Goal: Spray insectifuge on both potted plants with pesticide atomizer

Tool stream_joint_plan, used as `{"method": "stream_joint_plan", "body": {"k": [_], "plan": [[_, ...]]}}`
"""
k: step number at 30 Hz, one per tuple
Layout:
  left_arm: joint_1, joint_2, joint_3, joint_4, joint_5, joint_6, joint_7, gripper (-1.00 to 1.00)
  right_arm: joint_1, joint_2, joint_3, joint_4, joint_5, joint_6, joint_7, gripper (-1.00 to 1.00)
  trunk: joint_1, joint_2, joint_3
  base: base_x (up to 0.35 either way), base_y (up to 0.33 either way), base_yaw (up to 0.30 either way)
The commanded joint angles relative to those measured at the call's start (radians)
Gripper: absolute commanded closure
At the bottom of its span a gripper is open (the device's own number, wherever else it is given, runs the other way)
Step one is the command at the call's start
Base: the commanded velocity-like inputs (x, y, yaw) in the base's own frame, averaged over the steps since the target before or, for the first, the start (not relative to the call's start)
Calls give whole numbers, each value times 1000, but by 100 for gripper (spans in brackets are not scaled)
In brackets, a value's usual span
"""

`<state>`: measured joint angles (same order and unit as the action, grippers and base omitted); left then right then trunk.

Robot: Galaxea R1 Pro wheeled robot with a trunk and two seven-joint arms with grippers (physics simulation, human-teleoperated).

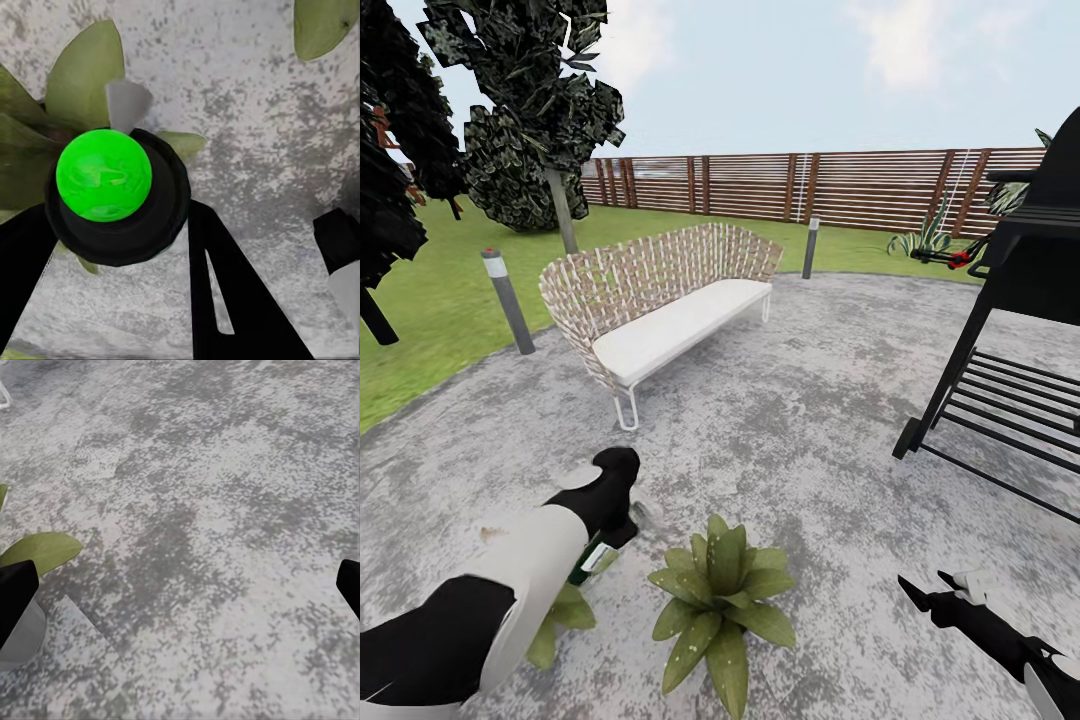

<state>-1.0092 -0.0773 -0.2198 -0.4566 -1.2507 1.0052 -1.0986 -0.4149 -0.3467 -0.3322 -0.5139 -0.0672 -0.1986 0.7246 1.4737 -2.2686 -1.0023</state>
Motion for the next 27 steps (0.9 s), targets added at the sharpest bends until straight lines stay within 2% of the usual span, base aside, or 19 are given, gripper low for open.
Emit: {"method": "stream_joint_plan", "body": {"k": [1, 4, 11, 15, 24, 27], "plan": [[3, -5, -1, -2, -25, 6, -10, 100, -1, 0, -2, 1, -6, 1, 7, -100, 0, 0, -1, 0, 0, 0], [9, -29, 1, -2, -40, 6, -10, 100, -1, 0, -2, 1, -6, 1, 7, -100, 0, 0, -1, 0, 0, 0], [10, -80, 2, -2, -39, 4, -12, 100, -1, 0, -2, -1, -6, 1, 7, -100, 0, 0, -1, 0, 0, 0], [10, -83, 2, -8, -43, 4, -11, 100, -1, 0, -2, -1, -6, 1, 7, -100, 0, 0, -1, 0, 0, 0], [8, -71, -5, -20, -51, 1, -3, 100, -1, 0, -2, -2, -6, 1, 7, -100, 0, 0, -1, 0, 0, 0], [11, -72, -4, -19, -52, 1, -2, 100, -1, -1, -2, -2, -6, 1, 7, -100, 0, 0, -1, 0, 149, 0]]}}
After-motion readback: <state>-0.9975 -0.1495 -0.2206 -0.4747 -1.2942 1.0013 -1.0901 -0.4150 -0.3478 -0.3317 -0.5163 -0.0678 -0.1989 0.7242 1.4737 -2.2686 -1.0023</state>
